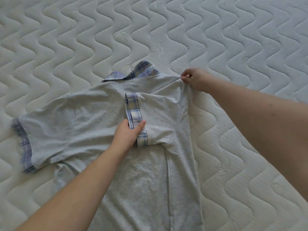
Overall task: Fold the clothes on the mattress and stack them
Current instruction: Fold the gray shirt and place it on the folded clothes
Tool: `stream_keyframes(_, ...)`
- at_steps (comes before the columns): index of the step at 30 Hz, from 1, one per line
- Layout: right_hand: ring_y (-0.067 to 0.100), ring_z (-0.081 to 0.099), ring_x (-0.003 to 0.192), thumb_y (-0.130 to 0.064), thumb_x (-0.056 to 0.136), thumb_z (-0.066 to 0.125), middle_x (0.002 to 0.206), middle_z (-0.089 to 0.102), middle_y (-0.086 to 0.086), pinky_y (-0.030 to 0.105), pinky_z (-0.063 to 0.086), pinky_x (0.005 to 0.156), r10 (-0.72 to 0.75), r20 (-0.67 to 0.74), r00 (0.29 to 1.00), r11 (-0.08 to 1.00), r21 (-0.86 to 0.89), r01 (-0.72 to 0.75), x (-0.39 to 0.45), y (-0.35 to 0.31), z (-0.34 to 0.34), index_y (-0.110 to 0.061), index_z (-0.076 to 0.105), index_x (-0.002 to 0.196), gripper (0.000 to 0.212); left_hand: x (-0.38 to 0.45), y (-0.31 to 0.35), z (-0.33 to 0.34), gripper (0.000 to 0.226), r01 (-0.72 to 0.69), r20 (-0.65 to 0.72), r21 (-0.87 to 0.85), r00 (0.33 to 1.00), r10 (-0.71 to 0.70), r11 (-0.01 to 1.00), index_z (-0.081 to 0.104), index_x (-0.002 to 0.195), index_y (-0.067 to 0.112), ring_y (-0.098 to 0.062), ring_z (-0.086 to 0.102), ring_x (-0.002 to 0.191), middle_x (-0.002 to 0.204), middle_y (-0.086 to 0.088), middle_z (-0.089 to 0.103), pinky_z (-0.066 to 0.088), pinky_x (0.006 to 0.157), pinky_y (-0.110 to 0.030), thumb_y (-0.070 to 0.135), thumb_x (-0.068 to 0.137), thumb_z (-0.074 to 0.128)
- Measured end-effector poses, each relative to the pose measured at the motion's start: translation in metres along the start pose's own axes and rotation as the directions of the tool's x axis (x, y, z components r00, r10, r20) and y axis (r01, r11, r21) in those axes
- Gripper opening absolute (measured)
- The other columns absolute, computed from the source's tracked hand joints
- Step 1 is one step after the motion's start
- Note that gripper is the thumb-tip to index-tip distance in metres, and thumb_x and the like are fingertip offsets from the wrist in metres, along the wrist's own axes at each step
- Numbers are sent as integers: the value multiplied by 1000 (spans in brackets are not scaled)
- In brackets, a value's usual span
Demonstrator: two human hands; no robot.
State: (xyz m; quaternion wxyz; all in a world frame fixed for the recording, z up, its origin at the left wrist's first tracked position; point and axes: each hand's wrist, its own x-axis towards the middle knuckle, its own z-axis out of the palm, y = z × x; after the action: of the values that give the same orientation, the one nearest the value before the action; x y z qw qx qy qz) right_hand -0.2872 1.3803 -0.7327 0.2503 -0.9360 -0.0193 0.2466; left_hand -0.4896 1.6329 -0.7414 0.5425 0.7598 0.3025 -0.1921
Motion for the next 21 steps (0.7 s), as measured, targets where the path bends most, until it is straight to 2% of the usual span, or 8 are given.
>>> stream_keyframes(2,18,51,90,-40,92,64,101,57,0,28,37,76,-11,36,999,998,-53,13,-2,-2,1,-22,66,113,27,-3,-2,-4,40,18,101,-51,995,-13,999,63,109,25,-11,70,94,102,8,73,55,87,-34,37,76,82)
stream_keyframes(4,18,52,91,-40,90,66,101,58,-1,29,40,78,16,-42,999,999,-49,-18,-3,-4,1,-22,68,109,26,-3,-4,-8,42,-13,127,-15,992,15,1000,61,109,27,-9,70,93,101,8,73,56,86,-32,24,75,84)
stream_keyframes(7,20,59,95,-33,91,67,107,63,1,30,43,77,73,-230,970,992,116,-47,-7,-9,9,-22,66,107,20,-6,-8,-7,38,-81,28,101,997,79,992,60,115,23,-12,68,94,102,6,71,55,90,-39,21,82,78)
stream_keyframes(11,16,53,105,-41,90,66,131,50,6,25,42,85,216,-312,925,927,363,-94,-34,-8,33,-21,46,133,51,-19,-15,10,48,-50,-169,148,983,75,988,51,124,16,-18,63,101,111,-2,66,52,89,-38,45,89,66)
stream_keyframes(13,15,53,100,-51,87,66,134,47,7,21,45,78,297,-238,925,882,440,-170,-60,-2,44,-20,39,138,66,-32,-21,18,54,50,-259,86,965,-26,995,51,119,15,-15,62,92,102,1,65,48,79,-31,57,87,61)
stream_keyframes(14,15,58,97,-55,84,67,129,53,7,25,49,75,315,-160,936,866,453,-213,-76,2,50,-20,41,137,69,-40,-25,23,52,78,-237,9,969,-74,997,52,113,14,-13,63,84,95,2,66,48,71,-28,58,86,61)
stream_keyframes(17,17,66,89,-56,75,76,108,65,2,35,56,78,254,78,964,865,428,-263,-129,16,71,-21,52,127,67,-70,-44,43,42,151,6,-235,988,-154,960,60,102,6,-11,69,69,85,-6,75,51,54,-20,45,87,68)
stream_keyframes(21,13,61,73,-43,69,86,87,63,-2,27,49,62,251,221,942,852,412,-323,-182,33,97,-20,56,106,53,-112,-75,71,38,195,238,-107,957,-165,975,59,105,8,-4,64,64,76,3,73,48,58,-16,33,82,76)
